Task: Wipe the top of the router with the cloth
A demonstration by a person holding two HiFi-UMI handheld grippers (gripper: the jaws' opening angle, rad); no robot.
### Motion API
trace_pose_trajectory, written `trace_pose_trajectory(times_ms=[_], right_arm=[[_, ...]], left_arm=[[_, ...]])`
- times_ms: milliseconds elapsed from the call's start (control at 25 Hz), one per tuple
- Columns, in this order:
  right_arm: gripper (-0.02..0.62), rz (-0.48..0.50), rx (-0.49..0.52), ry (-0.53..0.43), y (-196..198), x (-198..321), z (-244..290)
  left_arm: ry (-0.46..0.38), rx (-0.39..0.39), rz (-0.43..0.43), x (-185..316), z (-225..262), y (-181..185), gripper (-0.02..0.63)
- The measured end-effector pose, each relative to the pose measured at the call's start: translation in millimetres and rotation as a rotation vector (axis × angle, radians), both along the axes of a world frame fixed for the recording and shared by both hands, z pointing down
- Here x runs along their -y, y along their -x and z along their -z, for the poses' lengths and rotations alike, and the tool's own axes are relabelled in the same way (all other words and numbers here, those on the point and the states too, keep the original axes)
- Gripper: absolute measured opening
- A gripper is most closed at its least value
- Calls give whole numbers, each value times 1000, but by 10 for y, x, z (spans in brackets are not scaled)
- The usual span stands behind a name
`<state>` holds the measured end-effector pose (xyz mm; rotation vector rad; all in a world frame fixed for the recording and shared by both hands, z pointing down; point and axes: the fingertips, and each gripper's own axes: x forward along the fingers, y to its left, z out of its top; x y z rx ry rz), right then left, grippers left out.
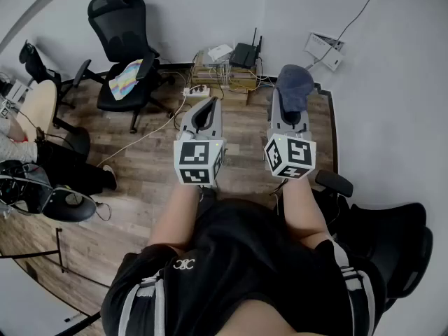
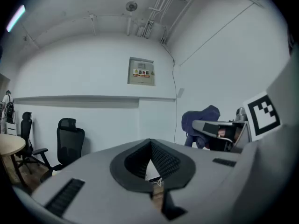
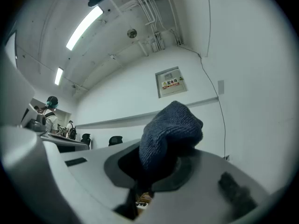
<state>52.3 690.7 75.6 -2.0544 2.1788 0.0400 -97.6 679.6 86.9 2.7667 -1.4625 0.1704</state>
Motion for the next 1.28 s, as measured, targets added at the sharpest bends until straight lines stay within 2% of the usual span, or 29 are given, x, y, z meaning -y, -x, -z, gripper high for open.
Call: trace_pose_trajectory(times_ms=[480, 720, 960, 1280], right_arm=[[48, -3, 7, -8, 104, 125, -46], [48, -16, 8, 27, 153, 302, -141], [48, -32, 0, 48, 198, 646, -168], [48, -90, -41, 60, 422, 1282, -45]], left_arm=[[19, 17, 18, 146, -83, 96, 11], [39, 17, 11, 341, -135, 151, 11], [45, 13, -16, 708, -148, 164, 11], [56, -11, -79, 1471, -56, 333, 11]])
